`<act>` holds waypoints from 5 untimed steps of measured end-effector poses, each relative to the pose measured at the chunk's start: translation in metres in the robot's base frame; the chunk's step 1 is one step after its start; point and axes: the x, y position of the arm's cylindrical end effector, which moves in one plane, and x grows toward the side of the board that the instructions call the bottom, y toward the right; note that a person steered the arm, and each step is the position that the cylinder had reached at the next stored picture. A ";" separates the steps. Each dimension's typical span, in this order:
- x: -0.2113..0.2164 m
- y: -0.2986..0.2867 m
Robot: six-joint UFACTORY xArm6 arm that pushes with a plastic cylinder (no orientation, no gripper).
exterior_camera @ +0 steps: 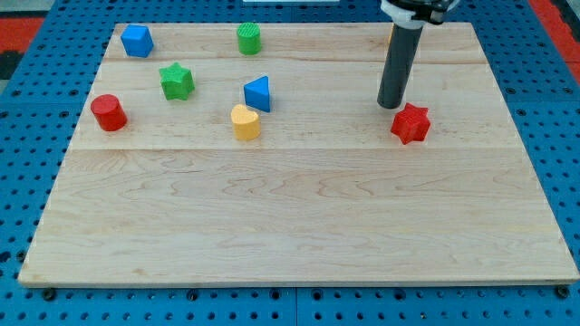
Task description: Move the red star slightly down
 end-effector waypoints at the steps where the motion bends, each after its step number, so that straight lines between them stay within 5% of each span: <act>1: 0.033 -0.001; 4: 0.044 -0.008; 5: 0.044 -0.054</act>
